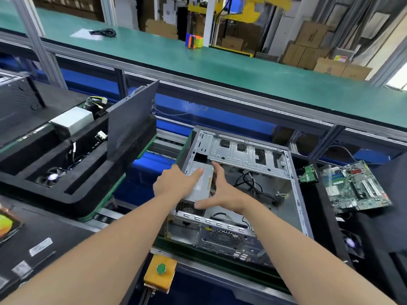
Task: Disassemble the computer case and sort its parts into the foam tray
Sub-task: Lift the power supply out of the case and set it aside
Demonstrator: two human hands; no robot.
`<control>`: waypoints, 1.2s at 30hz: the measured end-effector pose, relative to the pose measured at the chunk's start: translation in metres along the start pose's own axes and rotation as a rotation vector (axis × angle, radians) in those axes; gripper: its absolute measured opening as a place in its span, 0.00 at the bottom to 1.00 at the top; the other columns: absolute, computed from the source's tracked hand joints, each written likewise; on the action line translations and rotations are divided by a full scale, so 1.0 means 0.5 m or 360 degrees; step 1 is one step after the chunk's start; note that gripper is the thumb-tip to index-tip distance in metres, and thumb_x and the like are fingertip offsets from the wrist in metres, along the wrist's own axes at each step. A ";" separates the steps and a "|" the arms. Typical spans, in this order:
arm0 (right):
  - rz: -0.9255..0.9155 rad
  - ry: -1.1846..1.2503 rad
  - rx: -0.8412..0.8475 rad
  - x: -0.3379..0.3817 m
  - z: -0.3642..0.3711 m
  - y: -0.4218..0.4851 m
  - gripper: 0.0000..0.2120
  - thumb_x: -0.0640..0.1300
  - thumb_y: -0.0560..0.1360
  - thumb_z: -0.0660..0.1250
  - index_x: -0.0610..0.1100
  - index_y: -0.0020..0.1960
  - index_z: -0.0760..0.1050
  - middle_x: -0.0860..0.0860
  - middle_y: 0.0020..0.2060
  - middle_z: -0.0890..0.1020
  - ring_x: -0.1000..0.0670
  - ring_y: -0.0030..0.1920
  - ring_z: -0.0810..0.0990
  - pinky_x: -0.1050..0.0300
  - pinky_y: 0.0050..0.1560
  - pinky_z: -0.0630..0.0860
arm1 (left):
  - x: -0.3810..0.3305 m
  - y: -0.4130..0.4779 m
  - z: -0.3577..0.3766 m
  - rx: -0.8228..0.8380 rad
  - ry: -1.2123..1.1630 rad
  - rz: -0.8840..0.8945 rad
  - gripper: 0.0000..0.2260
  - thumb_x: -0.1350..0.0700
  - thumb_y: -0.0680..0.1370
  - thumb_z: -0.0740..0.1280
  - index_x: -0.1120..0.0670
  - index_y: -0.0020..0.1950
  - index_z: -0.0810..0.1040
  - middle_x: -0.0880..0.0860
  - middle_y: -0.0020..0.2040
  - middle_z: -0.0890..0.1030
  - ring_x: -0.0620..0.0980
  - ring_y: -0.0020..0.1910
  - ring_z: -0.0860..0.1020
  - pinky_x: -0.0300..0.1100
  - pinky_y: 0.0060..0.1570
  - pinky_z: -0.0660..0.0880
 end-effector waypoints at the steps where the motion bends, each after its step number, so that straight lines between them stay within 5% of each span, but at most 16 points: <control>1: -0.0015 -0.0039 -0.0009 0.000 0.003 0.004 0.77 0.58 0.58 0.89 0.64 0.81 0.30 0.69 0.77 0.48 0.61 0.77 0.58 0.58 0.73 0.61 | 0.000 0.000 -0.001 -0.0010 0.0004 -0.0001 0.45 0.19 0.68 0.56 0.53 0.68 0.72 0.54 0.63 0.79 0.58 0.59 0.78 0.49 0.44 0.70; 4: -0.0153 -0.0274 -0.0098 0.011 0.001 0.009 0.72 0.61 0.57 0.89 0.69 0.80 0.37 0.66 0.79 0.44 0.55 0.80 0.51 0.50 0.77 0.58 | -0.003 -0.001 -0.006 -0.0050 0.0046 0.0021 0.43 0.19 0.68 0.55 0.52 0.66 0.73 0.54 0.61 0.79 0.58 0.57 0.79 0.49 0.44 0.70; 9: -0.0271 -0.0383 -0.0348 0.034 -0.017 -0.001 0.50 0.61 0.55 0.86 0.61 0.65 0.55 0.56 0.67 0.64 0.51 0.66 0.69 0.57 0.60 0.70 | -0.011 -0.006 -0.011 -0.0110 0.0118 0.0064 0.43 0.20 0.69 0.54 0.52 0.68 0.73 0.55 0.62 0.79 0.60 0.59 0.79 0.49 0.45 0.69; 13: -0.0291 -0.0437 -0.0323 0.035 -0.022 -0.013 0.46 0.60 0.56 0.85 0.57 0.60 0.57 0.59 0.60 0.65 0.59 0.58 0.69 0.59 0.51 0.70 | -0.013 -0.004 -0.009 -0.0105 0.0101 0.0111 0.42 0.20 0.68 0.55 0.51 0.66 0.73 0.54 0.60 0.80 0.59 0.58 0.79 0.51 0.48 0.72; 22: -0.0323 -0.0552 -0.0424 0.064 -0.024 0.003 0.40 0.60 0.54 0.83 0.59 0.53 0.59 0.55 0.53 0.66 0.55 0.46 0.66 0.57 0.42 0.67 | -0.013 0.005 -0.006 -0.0152 0.0092 0.0169 0.32 0.26 0.74 0.53 0.52 0.57 0.73 0.54 0.52 0.81 0.59 0.50 0.79 0.49 0.42 0.70; 31: -0.0221 -0.0592 -0.0208 0.043 -0.053 -0.007 0.42 0.60 0.58 0.84 0.57 0.57 0.58 0.57 0.55 0.66 0.56 0.48 0.68 0.58 0.46 0.69 | -0.020 0.003 -0.002 -0.0106 0.0171 0.0187 0.37 0.23 0.73 0.53 0.52 0.62 0.72 0.54 0.55 0.80 0.58 0.51 0.79 0.49 0.42 0.69; 36: -0.0186 -0.0461 -0.0116 0.035 -0.074 -0.022 0.45 0.56 0.60 0.85 0.58 0.64 0.57 0.59 0.65 0.65 0.53 0.69 0.68 0.52 0.65 0.70 | -0.018 -0.001 -0.007 -0.0134 0.0105 0.0221 0.25 0.33 0.80 0.52 0.53 0.59 0.69 0.57 0.54 0.80 0.58 0.44 0.73 0.50 0.42 0.68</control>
Point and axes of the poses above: each hand's wrist, its own y-axis towards the middle knuckle, its own z-axis out of the palm, x = y × z, the point moved 8 cm from there along y, towards the middle knuckle
